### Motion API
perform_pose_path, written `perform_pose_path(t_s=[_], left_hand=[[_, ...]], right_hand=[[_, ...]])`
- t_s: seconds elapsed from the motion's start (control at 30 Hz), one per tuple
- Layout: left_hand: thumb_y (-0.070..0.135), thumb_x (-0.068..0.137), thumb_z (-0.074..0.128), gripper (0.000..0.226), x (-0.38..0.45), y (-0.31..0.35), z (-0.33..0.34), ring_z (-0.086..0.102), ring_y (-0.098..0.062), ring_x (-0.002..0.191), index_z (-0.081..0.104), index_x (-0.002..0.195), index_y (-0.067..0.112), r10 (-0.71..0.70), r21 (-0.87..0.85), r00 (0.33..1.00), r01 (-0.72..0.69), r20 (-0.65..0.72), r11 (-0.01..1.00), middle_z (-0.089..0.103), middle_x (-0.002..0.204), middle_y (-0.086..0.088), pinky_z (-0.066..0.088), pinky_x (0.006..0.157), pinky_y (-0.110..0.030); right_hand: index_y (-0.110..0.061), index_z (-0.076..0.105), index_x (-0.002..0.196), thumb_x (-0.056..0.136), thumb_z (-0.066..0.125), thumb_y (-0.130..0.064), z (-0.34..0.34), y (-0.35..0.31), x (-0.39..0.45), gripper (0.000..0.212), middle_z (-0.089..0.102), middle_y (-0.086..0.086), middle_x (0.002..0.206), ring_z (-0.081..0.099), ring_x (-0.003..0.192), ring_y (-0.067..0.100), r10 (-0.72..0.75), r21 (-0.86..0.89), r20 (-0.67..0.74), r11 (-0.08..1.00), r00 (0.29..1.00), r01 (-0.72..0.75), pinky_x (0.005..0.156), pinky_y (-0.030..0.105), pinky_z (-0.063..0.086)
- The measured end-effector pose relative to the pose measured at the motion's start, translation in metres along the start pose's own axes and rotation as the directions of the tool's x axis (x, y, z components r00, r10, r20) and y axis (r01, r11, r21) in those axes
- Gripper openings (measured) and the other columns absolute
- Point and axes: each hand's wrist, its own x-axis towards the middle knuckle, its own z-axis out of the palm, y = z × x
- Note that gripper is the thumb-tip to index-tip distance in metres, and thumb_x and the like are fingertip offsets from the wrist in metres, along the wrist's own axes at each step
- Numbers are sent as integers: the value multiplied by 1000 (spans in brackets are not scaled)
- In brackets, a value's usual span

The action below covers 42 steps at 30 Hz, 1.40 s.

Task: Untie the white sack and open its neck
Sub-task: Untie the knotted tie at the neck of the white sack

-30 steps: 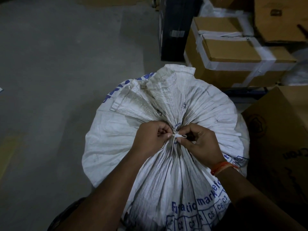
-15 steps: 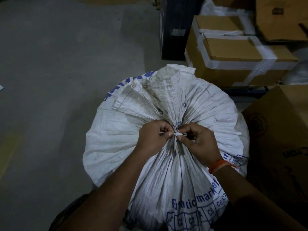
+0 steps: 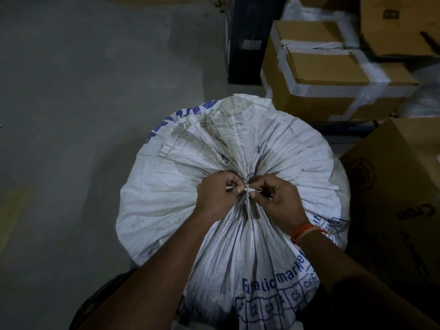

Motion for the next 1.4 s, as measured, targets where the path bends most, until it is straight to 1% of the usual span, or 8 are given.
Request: perform_pose_path(t_s=[0.2,0.43,0.6,0.73,0.9,1.1,1.2,1.4], left_hand=[[35,76,67,12,-2,-1,4,73,-6,80,70,87,38,-17,-28,1000,16,-22,999,75,76,16,57,90,-47],[34,78,69,10,-8,-7,14,71,-1,83,70,87,40,-15,-28,996,13,-83,1000,74,80,22,55,91,-50],[18,84,79,6,-3,-10,5,72,-5,77,79,84,24,26,-53,998,-29,-57,998,77,79,10,58,79,-30],[17,82,82,6,2,-11,-7,74,-17,80,80,84,23,36,-28,999,-35,27,999,79,80,5,59,78,-33],[14,84,80,8,3,-10,-11,71,-8,70,80,86,22,55,2,996,-55,65,998,78,78,7,51,69,-17],[13,87,77,13,2,-5,-9,70,1,72,77,81,25,57,-11,997,-57,48,998,76,75,11,48,69,-12],[15,88,76,13,2,-4,-8,69,3,74,76,82,26,49,-25,998,-48,37,999,74,75,13,51,76,-17],[17,89,75,10,3,-4,-3,73,-6,85,74,83,25,25,-17,999,-25,30,1000,76,80,12,58,92,-37]], right_hand=[[-10,74,91,82,80,-2,3,5,-1,13,74,-1,90,70,85,12,8,-16,-7,1000,1000,-8,78,26,58],[-11,75,89,82,80,0,5,11,-2,14,75,2,89,71,84,14,27,39,13,999,1000,-27,77,22,55],[-11,77,89,82,81,-2,5,12,0,13,77,-1,88,73,84,13,70,127,16,989,997,-71,77,23,56],[-14,76,90,82,82,-3,3,15,0,14,77,-1,90,73,87,19,71,136,11,988,997,-72,79,33,59],[-13,77,90,81,82,-4,3,16,2,14,76,-1,90,73,87,18,62,124,10,990,998,-63,80,36,60],[-10,77,90,81,82,-4,2,13,4,12,77,1,90,73,88,18,73,120,3,990,997,-73,82,42,60],[-10,77,91,81,83,-5,2,12,4,12,77,1,90,74,87,17,66,94,-2,993,998,-65,81,42,61],[-11,77,90,82,83,-5,2,11,4,12,77,0,90,73,87,14,57,80,-3,995,998,-57,81,37,61]])
